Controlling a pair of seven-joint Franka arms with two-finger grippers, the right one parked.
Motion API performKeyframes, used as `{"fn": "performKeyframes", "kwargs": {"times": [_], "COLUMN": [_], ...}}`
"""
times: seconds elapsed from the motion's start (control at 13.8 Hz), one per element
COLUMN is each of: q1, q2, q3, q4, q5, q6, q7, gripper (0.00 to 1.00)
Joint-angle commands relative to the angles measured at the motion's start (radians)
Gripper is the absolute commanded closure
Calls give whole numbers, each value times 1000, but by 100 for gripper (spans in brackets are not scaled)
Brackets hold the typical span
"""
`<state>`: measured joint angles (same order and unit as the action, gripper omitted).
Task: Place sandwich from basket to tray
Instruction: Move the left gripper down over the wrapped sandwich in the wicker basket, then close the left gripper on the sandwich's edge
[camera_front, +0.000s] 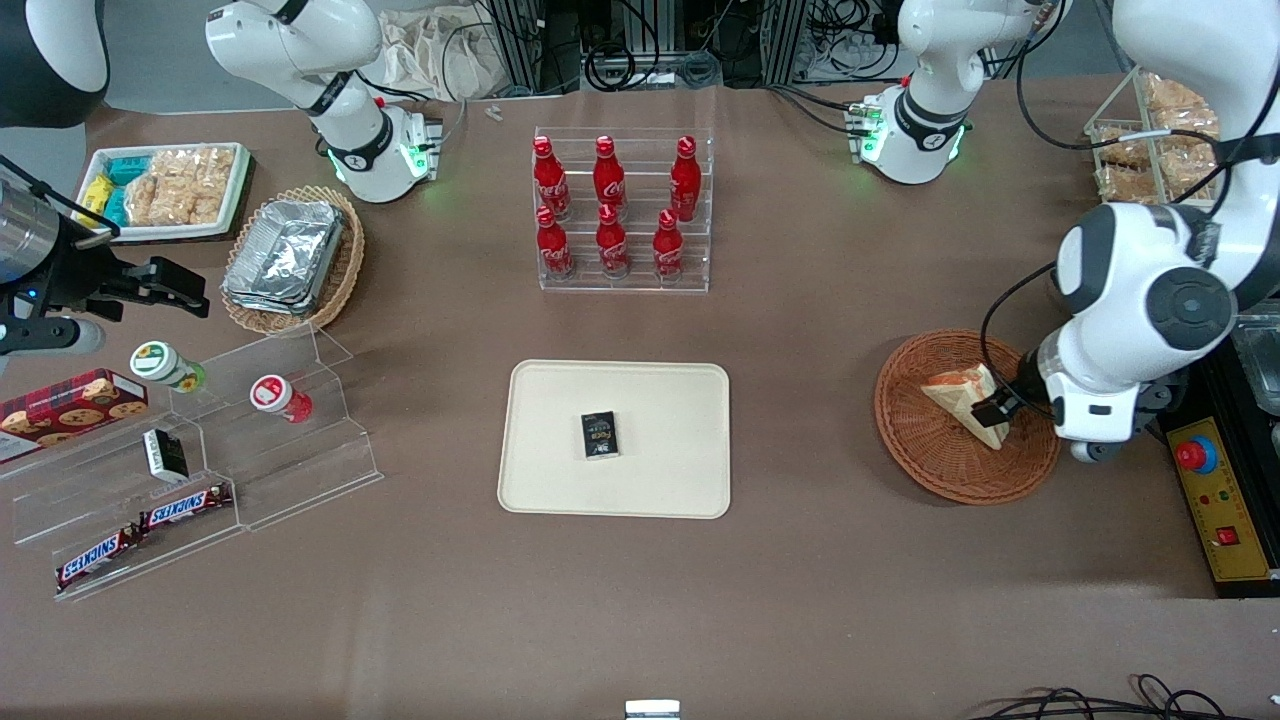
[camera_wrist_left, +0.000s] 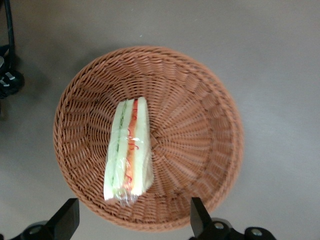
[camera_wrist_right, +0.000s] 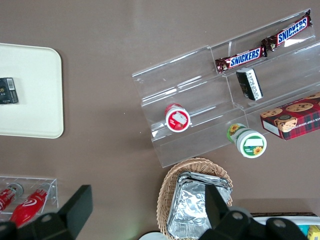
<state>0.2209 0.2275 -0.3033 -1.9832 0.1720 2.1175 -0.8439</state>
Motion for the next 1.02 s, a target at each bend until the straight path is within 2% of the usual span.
{"fn": "performKeyframes", "kwargs": {"times": [0.0, 0.22, 0.95], "q1": [-5, -5, -5], "q2": [-10, 21, 92], "q3": [38, 44, 46], "q4": [-95, -158, -160], "q5": [35, 40, 41], "q6": [111, 174, 187], "q7": [-46, -66, -99], "gripper": [0, 0, 0]}}
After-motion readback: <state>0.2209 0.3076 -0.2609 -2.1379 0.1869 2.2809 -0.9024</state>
